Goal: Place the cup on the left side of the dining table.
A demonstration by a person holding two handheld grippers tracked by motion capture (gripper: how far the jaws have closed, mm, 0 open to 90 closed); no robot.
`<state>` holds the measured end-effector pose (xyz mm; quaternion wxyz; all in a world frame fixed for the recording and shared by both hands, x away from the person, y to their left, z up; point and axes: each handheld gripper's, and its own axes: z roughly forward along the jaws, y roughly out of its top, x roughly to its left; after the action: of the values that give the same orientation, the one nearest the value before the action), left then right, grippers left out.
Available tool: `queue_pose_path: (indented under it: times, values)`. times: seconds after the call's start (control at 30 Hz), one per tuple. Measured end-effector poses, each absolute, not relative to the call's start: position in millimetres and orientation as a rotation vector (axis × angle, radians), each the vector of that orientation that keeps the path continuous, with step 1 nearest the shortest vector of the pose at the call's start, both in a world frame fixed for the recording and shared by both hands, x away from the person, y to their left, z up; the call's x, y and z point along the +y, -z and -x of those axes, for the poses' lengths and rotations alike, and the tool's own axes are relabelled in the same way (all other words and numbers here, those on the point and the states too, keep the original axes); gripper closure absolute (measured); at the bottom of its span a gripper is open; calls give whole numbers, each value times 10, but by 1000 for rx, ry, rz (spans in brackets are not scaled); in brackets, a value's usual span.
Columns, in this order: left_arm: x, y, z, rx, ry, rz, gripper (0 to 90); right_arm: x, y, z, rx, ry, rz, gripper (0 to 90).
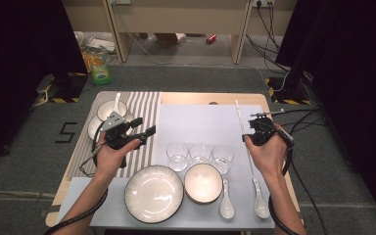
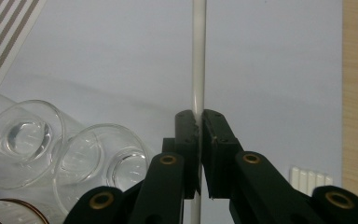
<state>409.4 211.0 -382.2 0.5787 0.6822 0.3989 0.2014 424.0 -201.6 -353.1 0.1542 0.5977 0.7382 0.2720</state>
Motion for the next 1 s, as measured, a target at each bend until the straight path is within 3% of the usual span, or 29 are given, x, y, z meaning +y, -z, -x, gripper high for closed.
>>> queue_pose_path:
  times: [1.0]
  values:
    - [2017, 3755, -4215, 900, -495, -1597, 313, -1853, 3450, -4266, 2130, -829, -1656, 854]
